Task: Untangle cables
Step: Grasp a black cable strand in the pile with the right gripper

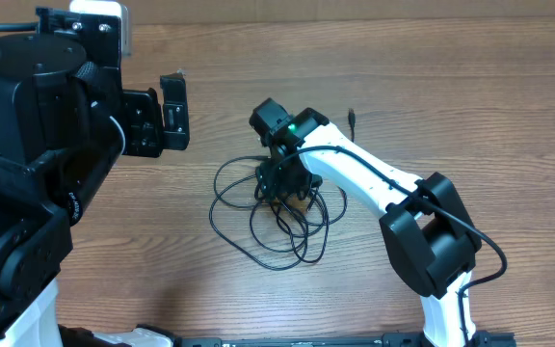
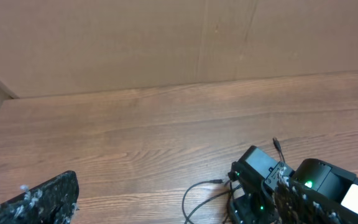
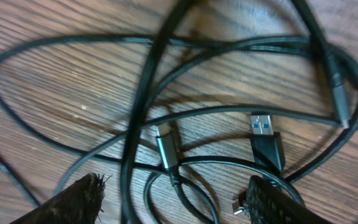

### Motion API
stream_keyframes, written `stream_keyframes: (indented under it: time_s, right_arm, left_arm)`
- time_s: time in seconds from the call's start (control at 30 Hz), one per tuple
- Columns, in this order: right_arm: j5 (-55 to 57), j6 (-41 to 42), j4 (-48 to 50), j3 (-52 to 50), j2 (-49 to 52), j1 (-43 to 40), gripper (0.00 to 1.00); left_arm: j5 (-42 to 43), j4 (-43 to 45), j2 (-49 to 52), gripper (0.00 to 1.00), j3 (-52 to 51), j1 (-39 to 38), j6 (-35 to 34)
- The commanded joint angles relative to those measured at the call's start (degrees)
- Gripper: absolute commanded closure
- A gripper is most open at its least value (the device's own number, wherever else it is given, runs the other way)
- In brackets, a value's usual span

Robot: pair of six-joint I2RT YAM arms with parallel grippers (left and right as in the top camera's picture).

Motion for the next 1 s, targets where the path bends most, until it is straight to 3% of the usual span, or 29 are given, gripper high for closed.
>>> stream_keyframes:
  time_s: [0.0,0.87,0.9,0.93,0.97]
  right_arm:
    - [-0.1,0.4,1.0,-1.4,-0.4,-0.1,0.28]
    - [-0.1,0.4,6.1,-5.0,-0.4,-0.1,0.26]
    - [0.0,0.4,6.6,-5.6,-0.4,-0.1,0.3]
    - [0.0,-0.1,7.1,-6.3,-0.4,-0.1,0.81]
    - [0.0,0.0,6.8,-6.3,-0.4,-0.1,0.96]
  left_arm:
    - [0.3,-0.2,-0.1,0.0,0.3,0.1,-0.4]
    - [0.0,-5.1,-0.1,0.0,0.3,0.1,-0.4]
    - [0.0,-5.2,-0.1,0.0,0.3,0.1,-0.3]
    - [-0.1,-5.5,-0.1,0.0,0.3,0.1,-0.3]
    - [-0.2,-5.6,-0.1,0.0,0.3,0.1,-0.3]
